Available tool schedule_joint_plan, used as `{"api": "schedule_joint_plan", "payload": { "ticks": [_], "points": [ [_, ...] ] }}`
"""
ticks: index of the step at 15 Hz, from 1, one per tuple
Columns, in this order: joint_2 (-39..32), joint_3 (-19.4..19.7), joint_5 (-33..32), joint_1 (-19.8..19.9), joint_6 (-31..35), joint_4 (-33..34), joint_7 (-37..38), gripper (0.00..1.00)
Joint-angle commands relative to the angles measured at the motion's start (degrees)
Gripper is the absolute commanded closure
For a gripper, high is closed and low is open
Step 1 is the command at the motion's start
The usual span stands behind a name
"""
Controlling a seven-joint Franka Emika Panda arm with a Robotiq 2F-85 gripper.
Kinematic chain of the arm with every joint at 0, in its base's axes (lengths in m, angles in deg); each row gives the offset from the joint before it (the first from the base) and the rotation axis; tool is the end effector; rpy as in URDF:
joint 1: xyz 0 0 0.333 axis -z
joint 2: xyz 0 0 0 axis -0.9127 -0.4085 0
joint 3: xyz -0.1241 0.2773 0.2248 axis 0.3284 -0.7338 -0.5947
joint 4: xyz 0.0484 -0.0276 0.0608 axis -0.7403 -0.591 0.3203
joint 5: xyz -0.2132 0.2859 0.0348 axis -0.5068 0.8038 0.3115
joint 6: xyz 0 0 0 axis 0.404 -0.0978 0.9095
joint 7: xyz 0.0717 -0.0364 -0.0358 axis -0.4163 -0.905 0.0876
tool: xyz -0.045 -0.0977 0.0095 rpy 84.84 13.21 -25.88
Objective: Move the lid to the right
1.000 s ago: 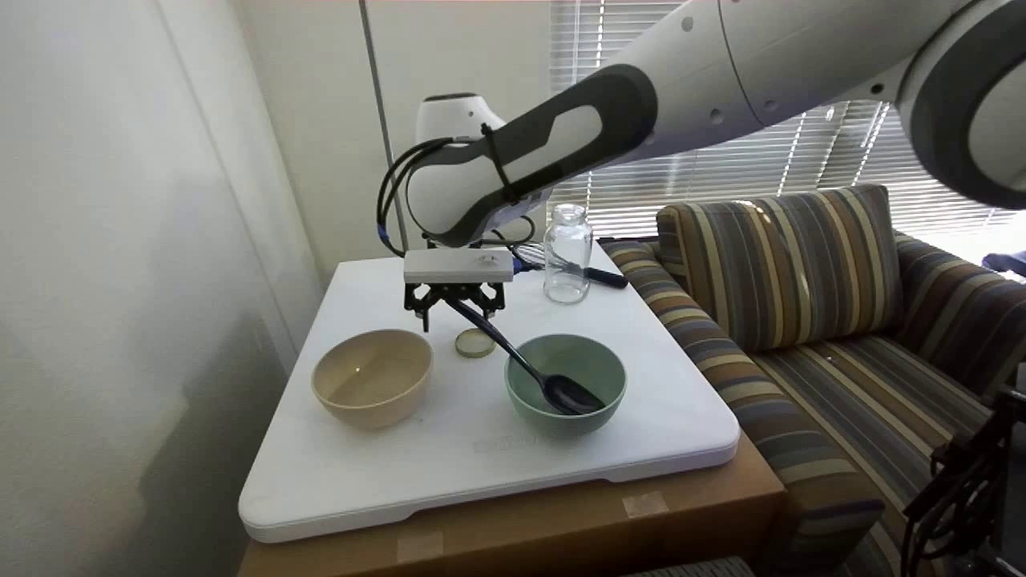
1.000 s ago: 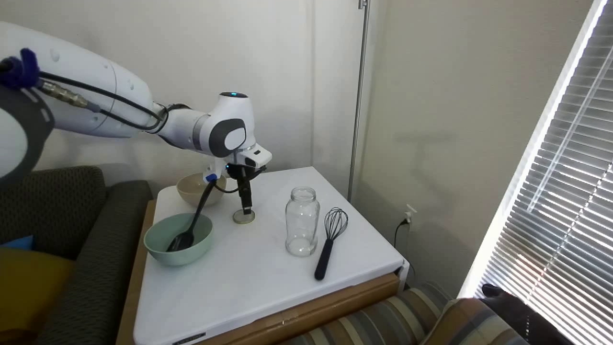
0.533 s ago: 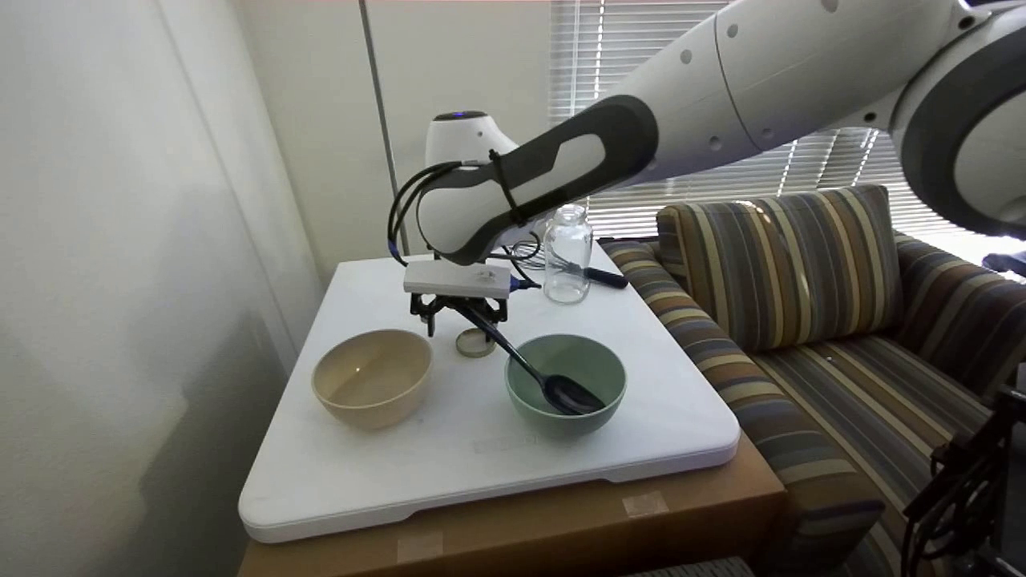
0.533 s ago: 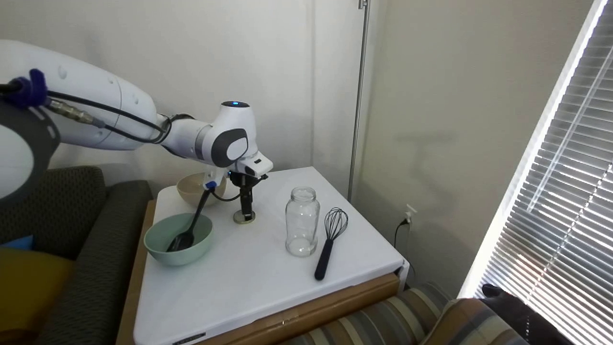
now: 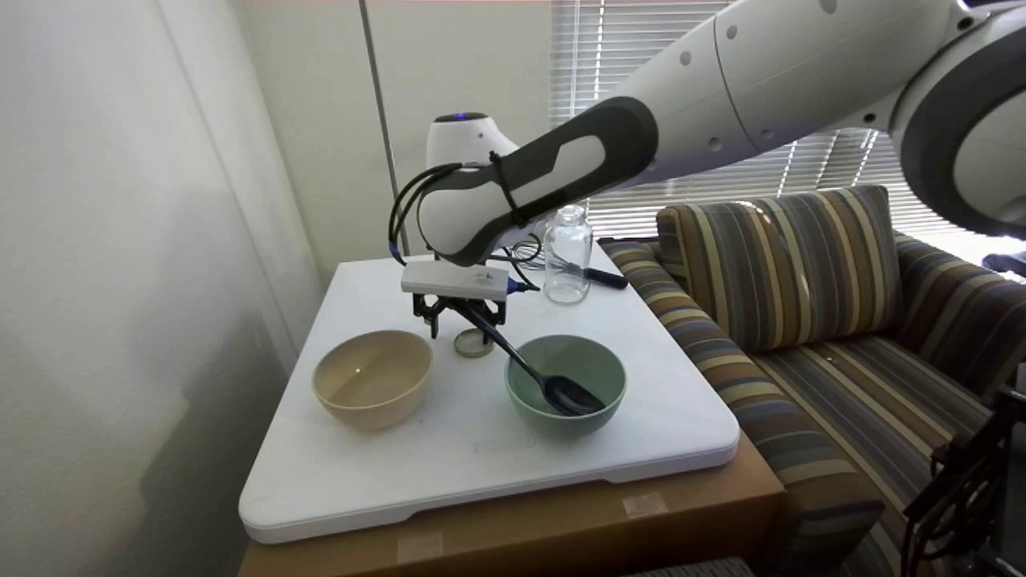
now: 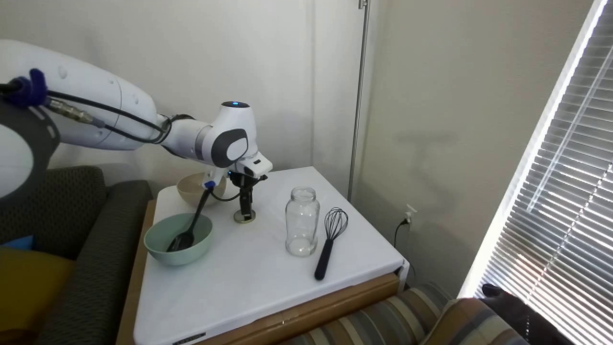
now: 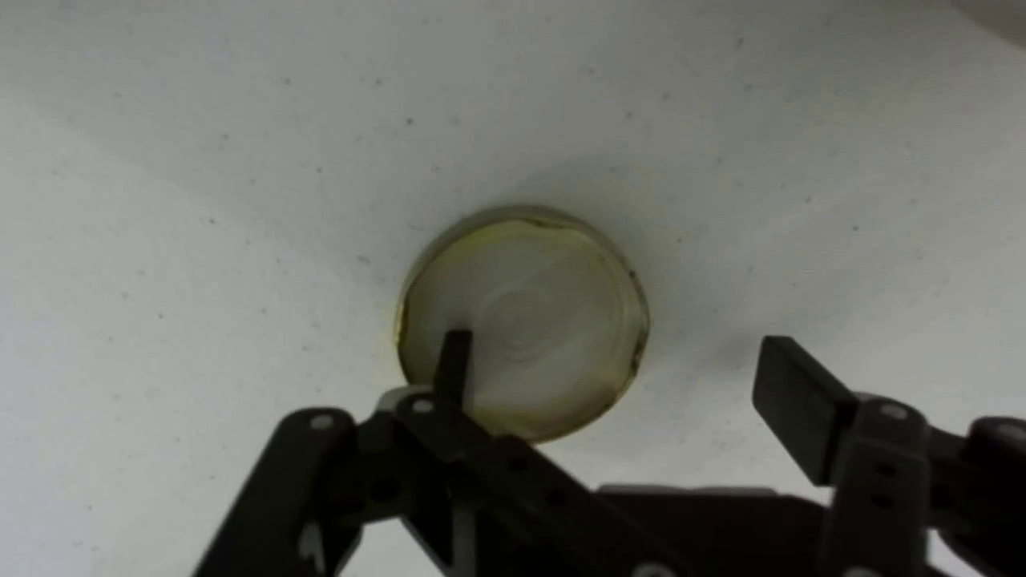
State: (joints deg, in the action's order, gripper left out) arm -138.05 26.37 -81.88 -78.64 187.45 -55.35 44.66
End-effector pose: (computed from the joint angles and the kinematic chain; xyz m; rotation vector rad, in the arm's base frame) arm 0.8092 0.1696 0.0859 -2.8129 1.1862 -0.1237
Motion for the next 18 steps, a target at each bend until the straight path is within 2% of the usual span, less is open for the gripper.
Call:
{"api": "schedule_joint_plan", "payload": {
  "ticks": [1, 2, 3, 4, 5, 6, 8, 14, 18],
  "points": [
    [0.07, -0.44, -0.68, 0.95, 0.84, -1.88, 0.80, 0.22],
    [0.09, -0.33, -0.78, 1.07, 0.86, -2.03, 0.96, 0.22],
    [0.18, -0.25, -0.87, 1.24, 0.80, -2.08, 1.21, 0.28],
    [0.18, -0.24, -0.85, 1.46, 0.64, -2.14, 1.37, 0.28],
    [0.20, -0.22, -0.86, 1.65, 0.50, -2.12, 1.53, 0.35],
    [0.26, -0.18, -0.86, 1.87, 0.45, -2.11, 1.83, 0.49],
    [0.34, -0.21, -0.79, 2.46, -0.04, -1.88, 2.14, 0.59],
    [0.46, -0.41, -0.70, 3.57, -1.23, -1.56, 2.46, 1.00],
    [0.46, -0.55, -0.62, 3.74, -1.88, -1.16, 2.46, 0.99]
  ]
}}
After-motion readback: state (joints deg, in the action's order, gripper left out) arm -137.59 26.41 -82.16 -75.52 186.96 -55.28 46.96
